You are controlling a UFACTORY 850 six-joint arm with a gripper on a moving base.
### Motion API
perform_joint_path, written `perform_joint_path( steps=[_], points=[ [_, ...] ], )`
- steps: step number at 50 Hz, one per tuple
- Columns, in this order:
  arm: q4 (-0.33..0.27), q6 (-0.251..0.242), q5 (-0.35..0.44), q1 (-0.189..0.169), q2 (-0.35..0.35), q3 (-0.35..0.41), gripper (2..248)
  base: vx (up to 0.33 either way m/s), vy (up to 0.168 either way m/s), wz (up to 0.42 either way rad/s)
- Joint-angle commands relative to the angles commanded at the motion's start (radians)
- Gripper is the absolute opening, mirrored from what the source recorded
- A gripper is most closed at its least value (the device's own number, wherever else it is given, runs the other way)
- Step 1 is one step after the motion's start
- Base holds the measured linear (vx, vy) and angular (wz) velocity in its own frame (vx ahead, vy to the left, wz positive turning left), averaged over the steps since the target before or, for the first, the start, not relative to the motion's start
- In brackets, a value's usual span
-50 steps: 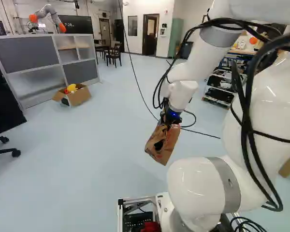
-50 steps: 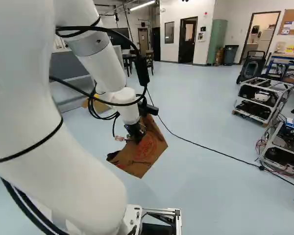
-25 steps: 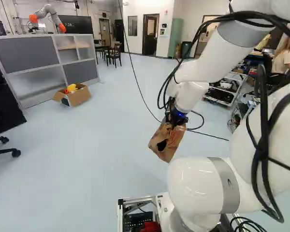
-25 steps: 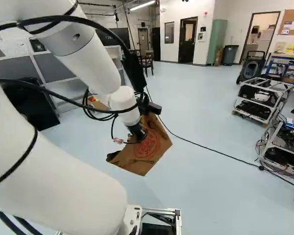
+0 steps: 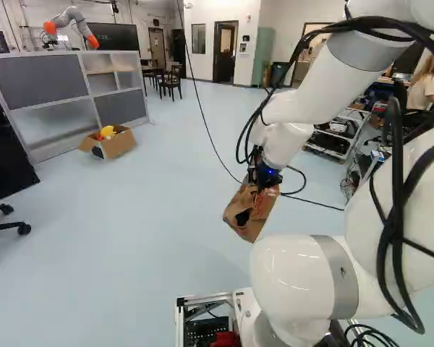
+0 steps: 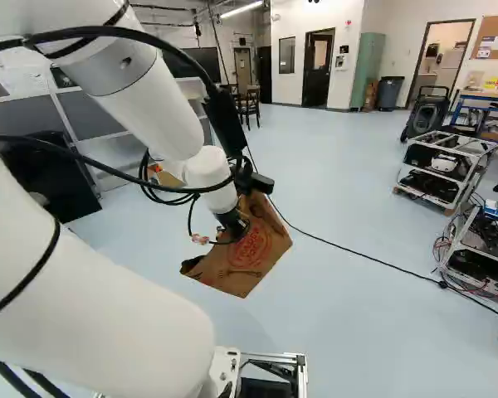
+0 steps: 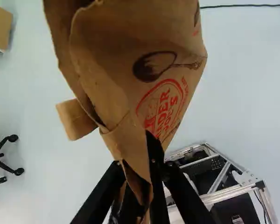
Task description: Pick up the grocery bag from the ground
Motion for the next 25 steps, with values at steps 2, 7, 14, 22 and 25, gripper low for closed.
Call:
perform_joint_path(
  steps=[2,7,14,22,25],
  points=[
    [-0.001,0.000,0.004,0.001,0.000,0.001,21,0.000,0.000,0.000],
    [-0.005,0.000,0.015,0.002,0.001,0.004,21,0.000,0.000,0.000],
    [-0.011,0.000,0.036,0.005,0.002,0.009,21,0.000,0.000,0.000],
    [-0.021,0.000,0.066,0.010,0.003,0.017,21,0.000,0.000,0.000],
    [-0.025,0.000,0.079,0.012,0.004,0.021,21,0.000,0.000,0.000]
  ],
)
